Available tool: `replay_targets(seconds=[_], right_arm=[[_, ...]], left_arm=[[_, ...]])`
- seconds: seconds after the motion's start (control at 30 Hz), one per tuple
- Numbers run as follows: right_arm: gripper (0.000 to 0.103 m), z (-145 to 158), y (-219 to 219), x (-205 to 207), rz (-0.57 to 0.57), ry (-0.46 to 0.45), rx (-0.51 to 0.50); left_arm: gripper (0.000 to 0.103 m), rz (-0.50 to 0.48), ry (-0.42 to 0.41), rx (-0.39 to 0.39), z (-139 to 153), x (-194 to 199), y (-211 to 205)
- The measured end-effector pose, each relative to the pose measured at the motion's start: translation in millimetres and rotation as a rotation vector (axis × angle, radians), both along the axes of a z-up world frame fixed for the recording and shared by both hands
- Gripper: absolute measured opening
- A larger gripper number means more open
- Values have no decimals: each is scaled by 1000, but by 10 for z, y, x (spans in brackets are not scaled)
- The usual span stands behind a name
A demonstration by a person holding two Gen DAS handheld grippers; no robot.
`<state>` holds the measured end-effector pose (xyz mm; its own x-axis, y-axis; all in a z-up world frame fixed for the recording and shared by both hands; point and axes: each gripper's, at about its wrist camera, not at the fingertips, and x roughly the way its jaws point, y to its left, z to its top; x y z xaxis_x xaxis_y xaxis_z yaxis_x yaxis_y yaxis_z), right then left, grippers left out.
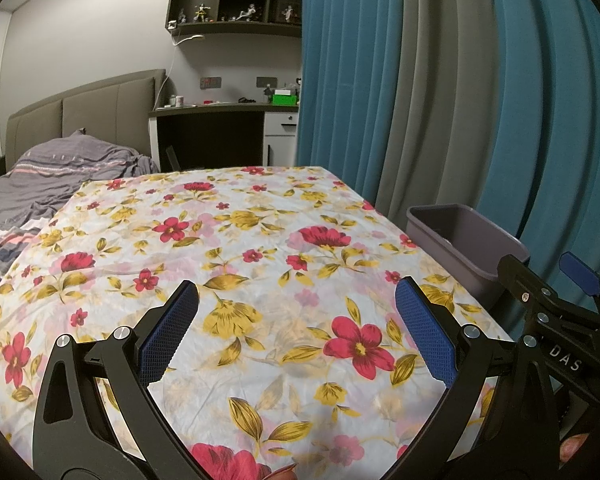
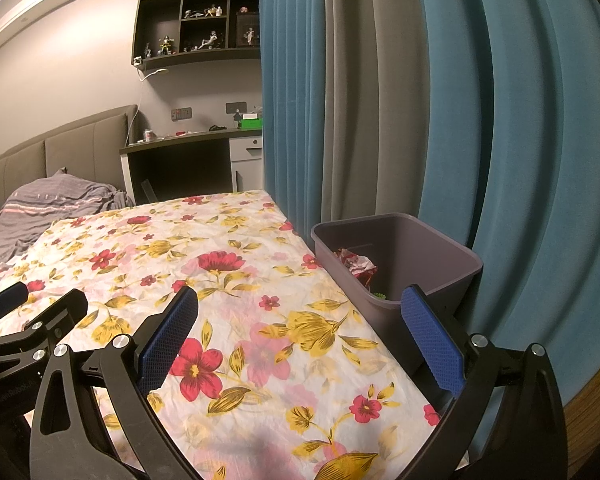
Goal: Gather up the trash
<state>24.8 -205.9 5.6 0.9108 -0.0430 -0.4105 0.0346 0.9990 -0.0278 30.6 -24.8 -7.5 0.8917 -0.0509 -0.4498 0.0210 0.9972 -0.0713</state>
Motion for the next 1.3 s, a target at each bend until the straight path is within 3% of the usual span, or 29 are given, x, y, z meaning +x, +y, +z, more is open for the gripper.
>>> replay_targets(seconds=[0.8,1.0,1.3], right_arm=[[97,-7,28,-5,0,4,3],[97,-7,21,-7,1,2,3],[97,-6,18,-3,1,2,3]], left_arm=[[97,-44,-7,-1,-19,-29,2],[76,-59,-16,16,-16,-38,-25],[74,-65,-27,28,5,-58,-40]])
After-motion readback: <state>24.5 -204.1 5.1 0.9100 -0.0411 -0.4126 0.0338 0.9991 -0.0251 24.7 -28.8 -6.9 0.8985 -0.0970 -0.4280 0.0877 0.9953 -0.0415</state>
